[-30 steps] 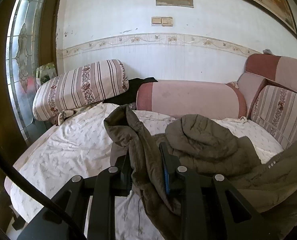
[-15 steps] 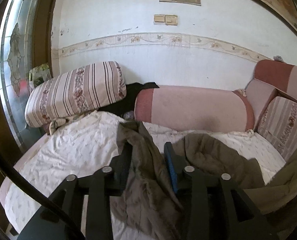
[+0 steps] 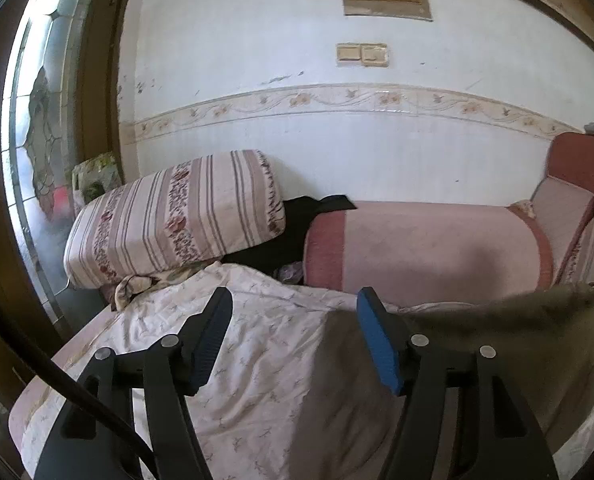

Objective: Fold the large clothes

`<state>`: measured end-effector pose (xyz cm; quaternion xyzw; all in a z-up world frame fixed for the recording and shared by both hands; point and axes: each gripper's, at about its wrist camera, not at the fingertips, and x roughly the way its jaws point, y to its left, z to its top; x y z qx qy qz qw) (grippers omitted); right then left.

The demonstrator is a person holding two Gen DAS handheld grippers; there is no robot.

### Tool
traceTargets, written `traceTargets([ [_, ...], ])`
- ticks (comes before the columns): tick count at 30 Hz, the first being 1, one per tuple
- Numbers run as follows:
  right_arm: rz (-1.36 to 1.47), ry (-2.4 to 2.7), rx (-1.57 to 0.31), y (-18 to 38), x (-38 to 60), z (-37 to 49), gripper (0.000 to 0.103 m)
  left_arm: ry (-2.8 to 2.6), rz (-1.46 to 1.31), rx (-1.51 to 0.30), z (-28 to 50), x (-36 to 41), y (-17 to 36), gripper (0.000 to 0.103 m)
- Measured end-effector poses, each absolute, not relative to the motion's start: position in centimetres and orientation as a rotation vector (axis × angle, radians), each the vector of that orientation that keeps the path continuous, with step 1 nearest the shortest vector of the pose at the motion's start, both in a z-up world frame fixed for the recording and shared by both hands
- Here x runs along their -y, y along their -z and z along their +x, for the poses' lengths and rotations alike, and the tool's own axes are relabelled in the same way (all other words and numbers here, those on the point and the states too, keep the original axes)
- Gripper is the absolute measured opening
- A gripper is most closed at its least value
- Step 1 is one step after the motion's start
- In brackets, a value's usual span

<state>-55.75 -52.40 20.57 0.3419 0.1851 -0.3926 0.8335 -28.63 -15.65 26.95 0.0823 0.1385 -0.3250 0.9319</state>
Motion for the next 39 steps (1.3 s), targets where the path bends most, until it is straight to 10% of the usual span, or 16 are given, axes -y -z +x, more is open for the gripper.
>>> traceTargets([
  [8,0.779,0.877,-0.532,-15.3,59.0,-50.1,0.027,0.711,0.27,-0.399,-27.7,19.4,-19.6,0.065],
  [15,0.843,0.785,-0.388,-15.1,58.9,-53.0,0.07,0.81,0.401,-0.446,-28.8,25.1,-12.3,0.065],
  [32,0.514,0.847,-0.738,-3.3,50.6,-50.4,0.075,0.615,0.661,-0.56,-22.6,38.7,-4.3,0.073],
  [39,0.598,0.88,-0.675,-6.0,47.5,-53.9,0.074,0.666,0.474,-0.573,-27.5,28.2,-8.3,0.072],
])
